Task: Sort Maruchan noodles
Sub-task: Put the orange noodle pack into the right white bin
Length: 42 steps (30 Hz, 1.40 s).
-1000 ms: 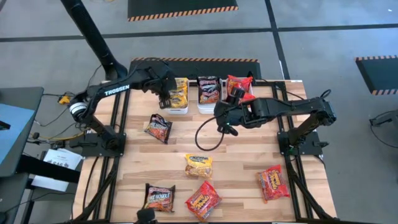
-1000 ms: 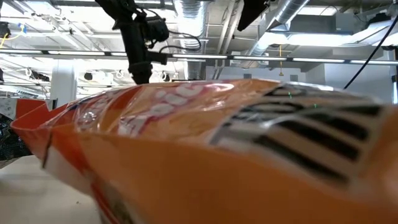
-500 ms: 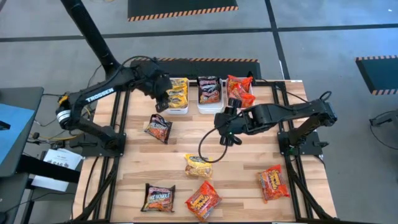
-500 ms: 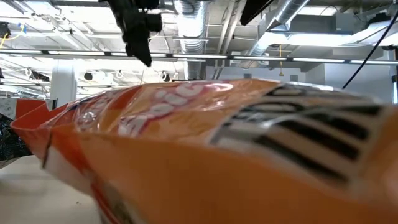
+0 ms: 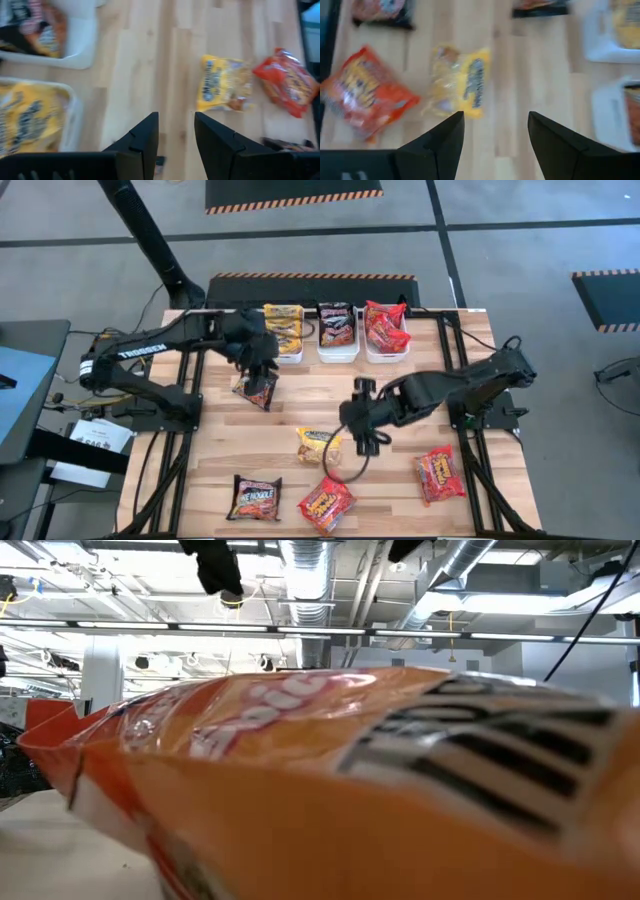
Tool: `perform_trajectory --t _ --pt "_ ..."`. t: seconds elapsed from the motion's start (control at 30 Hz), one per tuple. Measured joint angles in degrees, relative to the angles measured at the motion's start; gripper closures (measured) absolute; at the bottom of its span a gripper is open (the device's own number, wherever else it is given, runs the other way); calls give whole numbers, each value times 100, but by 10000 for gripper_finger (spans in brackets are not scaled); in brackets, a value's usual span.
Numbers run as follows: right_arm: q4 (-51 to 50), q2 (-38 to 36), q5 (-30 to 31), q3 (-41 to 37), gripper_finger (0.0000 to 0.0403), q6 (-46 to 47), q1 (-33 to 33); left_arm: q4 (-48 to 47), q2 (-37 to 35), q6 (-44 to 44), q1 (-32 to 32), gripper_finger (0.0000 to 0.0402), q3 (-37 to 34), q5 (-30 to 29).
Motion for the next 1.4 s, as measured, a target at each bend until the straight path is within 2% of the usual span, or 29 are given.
perform_trajectory --t 0.23,0.63,1.03,1.4 --pt "661 536 -339 10 158 -162 560 9 6 -528 -928 290 -2 -226" --pt "1696 1396 -496 25 158 -223 1241 311 48 -1666 -1979 290 -6 -310" --pt "2501 1982 -499 -4 158 -341 1680 576 47 -2336 -2463 290 -7 -710" --pt "2854 2437 -496 11 158 -472 1795 662 47 -2957 -2528 290 -4 -854"
